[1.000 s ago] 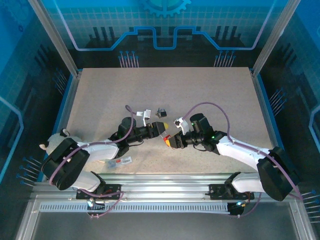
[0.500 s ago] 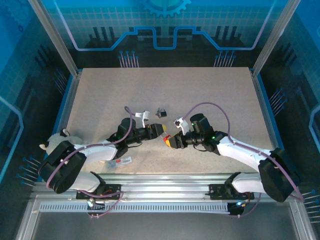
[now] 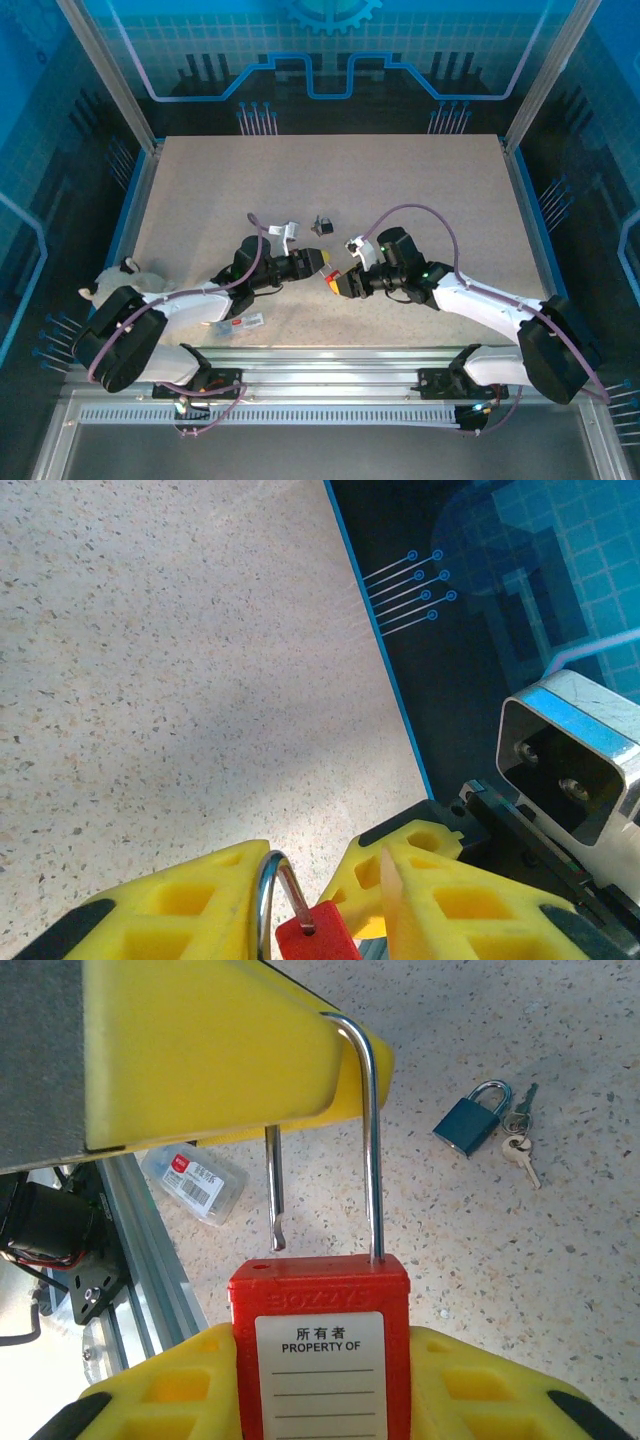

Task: Lock with the key

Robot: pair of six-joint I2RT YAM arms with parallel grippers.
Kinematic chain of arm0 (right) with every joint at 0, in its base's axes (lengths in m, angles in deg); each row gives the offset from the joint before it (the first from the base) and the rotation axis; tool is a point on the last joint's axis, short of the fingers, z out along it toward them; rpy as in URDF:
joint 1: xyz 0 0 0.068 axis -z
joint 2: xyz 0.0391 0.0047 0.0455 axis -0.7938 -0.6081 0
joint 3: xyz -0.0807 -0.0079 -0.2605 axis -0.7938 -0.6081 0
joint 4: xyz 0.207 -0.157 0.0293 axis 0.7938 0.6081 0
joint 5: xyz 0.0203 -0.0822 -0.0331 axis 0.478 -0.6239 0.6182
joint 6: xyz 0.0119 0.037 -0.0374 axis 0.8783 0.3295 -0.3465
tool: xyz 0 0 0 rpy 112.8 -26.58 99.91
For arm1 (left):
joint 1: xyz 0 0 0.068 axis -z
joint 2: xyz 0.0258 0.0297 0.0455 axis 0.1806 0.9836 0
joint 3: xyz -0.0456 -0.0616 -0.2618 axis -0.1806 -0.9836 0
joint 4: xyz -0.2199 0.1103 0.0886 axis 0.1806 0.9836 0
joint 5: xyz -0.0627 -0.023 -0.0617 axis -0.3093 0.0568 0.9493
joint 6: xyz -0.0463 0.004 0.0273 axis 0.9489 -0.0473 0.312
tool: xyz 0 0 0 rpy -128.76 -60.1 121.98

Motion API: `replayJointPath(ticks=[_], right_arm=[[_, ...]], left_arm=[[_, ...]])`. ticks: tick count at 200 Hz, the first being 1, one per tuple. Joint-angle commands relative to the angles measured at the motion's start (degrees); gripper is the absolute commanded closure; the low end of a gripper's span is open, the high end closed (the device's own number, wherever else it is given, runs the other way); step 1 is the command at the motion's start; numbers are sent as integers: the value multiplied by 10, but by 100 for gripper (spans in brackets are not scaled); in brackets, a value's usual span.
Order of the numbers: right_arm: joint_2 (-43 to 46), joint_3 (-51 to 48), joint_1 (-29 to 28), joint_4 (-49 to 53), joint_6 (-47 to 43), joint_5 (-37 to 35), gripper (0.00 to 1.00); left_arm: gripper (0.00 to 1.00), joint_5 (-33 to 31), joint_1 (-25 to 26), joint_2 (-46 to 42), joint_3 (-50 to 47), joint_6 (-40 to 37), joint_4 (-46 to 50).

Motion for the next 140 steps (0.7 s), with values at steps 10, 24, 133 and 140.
replayJointPath(ticks=[10,24,133,140], right_arm=[[-3,19,-8,3,-12,-4,100],[-4,18,-9,3,-12,-4,100],[4,15,-17,4,-19,-32,100],[5,14,-19,3,-19,-38,100]], left_arm=[[68,-8,1,-14,-2,-19,10],[73,-8,1,-16,-2,-21,12],[86,-15,2,-26,-3,-32,30],[88,-16,2,-27,-4,-32,31]])
